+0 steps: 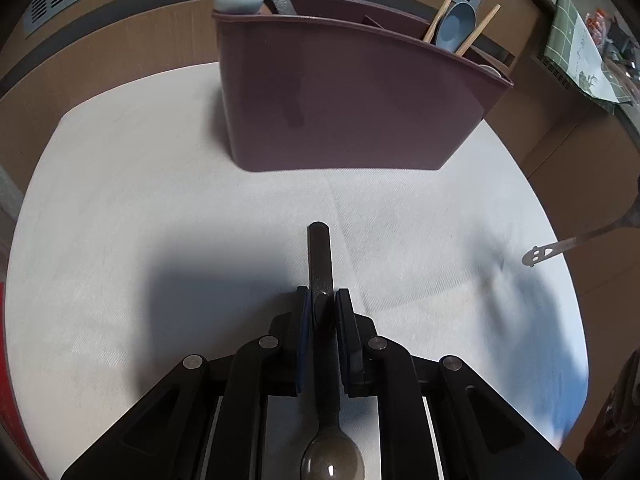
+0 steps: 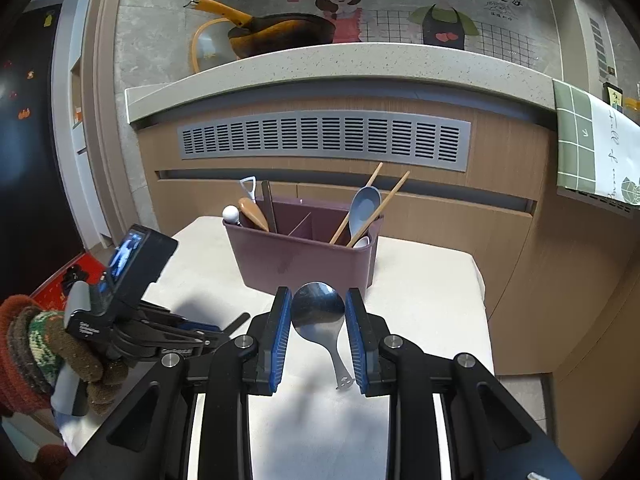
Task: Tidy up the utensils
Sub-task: 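Lift both spoons and carry them above the maroon caddy, then open both tools to drop the spoons into the caddy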
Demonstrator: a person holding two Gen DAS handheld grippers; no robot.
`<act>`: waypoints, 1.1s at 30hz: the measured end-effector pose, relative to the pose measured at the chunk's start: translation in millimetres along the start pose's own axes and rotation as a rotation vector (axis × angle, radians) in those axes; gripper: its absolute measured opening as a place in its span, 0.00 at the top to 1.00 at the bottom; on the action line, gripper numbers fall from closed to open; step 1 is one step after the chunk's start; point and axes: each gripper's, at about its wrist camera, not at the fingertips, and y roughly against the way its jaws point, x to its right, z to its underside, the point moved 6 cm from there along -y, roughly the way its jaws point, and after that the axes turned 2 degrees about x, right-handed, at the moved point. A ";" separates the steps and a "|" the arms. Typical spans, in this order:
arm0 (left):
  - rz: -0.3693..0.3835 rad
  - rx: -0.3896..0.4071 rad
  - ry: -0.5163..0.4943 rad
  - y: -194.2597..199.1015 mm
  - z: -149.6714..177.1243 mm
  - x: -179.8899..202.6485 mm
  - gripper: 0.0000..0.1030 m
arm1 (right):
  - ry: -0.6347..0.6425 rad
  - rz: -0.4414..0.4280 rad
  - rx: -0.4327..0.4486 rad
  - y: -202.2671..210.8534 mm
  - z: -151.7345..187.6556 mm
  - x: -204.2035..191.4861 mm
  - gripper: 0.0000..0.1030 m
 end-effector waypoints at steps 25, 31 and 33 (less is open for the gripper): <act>0.097 1.094 0.089 190.8 -158.1 11.2 0.88 | -0.118 -0.085 0.203 -22.4 -174.1 29.9 0.77; 0.074 1.053 0.136 132.3 -172.0 2.0 0.88 | -0.138 -0.107 0.116 -65.8 -155.4 33.8 0.77; 0.087 1.026 0.170 117.0 -175.4 -5.8 0.88 | -0.151 -0.108 0.090 -78.2 -150.3 36.4 0.77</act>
